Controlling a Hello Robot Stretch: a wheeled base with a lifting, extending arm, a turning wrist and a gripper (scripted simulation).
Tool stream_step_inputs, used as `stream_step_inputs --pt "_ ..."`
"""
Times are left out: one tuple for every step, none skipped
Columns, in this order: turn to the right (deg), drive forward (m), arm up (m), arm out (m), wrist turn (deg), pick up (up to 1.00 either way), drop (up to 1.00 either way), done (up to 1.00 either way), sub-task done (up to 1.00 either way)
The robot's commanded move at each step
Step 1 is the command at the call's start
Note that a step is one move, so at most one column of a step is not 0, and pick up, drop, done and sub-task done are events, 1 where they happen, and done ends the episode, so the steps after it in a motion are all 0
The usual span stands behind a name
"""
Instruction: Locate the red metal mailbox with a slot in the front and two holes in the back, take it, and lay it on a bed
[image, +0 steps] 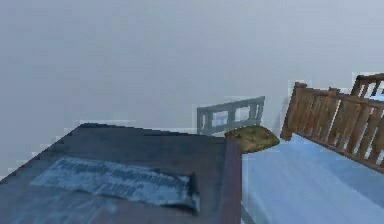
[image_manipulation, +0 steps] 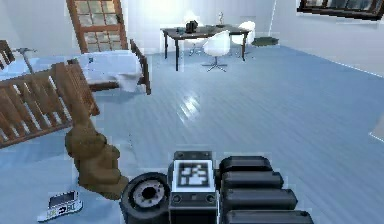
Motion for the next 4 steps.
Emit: stream_step_inputs --pt "0.0 0.8 0.0 0.0 0.0 0.0 0.0 0.0 0.0" --pt "-45.0 0.0 0.0 0.0 0.0 0.0 0.0 0.0 0.0" --pt "-3.0 0.0 0.0 0.0 0.0 0.0 0.0 0.0 0.0" --pt "45.0 0.0 0.0 0.0 0.0 0.0 0.0 0.0 0.0"
